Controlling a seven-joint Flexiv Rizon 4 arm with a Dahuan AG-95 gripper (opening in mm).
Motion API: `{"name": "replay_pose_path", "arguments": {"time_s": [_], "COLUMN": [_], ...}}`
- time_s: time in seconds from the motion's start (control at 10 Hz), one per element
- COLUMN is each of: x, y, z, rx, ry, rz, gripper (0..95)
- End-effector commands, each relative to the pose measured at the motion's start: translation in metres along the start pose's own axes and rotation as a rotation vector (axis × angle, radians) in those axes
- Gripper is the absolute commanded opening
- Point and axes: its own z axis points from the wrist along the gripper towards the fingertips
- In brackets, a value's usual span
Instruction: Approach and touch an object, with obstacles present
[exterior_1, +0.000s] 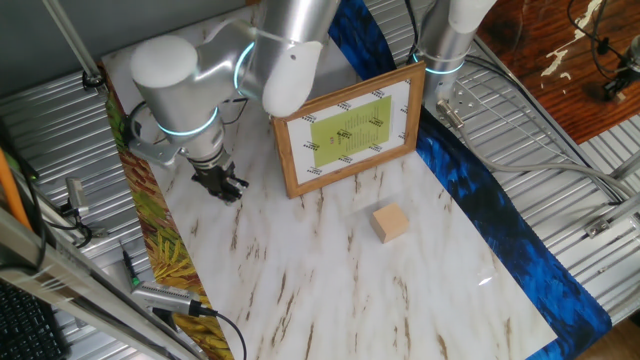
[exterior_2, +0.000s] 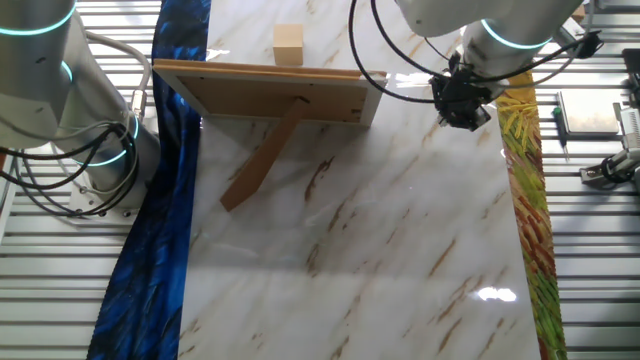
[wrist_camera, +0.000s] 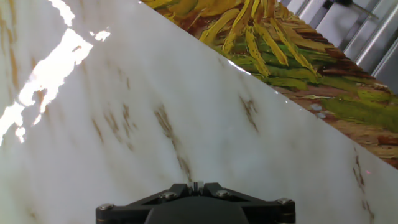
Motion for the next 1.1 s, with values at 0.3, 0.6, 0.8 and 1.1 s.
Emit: {"name": "replay_pose_path", "arguments": {"time_s": [0.3, 0.6, 0.8, 1.1], "x": [-0.012, -0.047, -0.05, -0.047], "y": [0.033, 0.105, 0.111, 0.111], "z": [0.008, 0.022, 0.023, 0.024], "rx": [-0.017, -0.021, -0.029, -0.008], "ry": [0.012, -0.017, -0.02, -0.008], "rz": [-0.096, 0.064, 0.056, 0.012], "gripper": [0.0, 0.0, 0.0, 0.0]}}
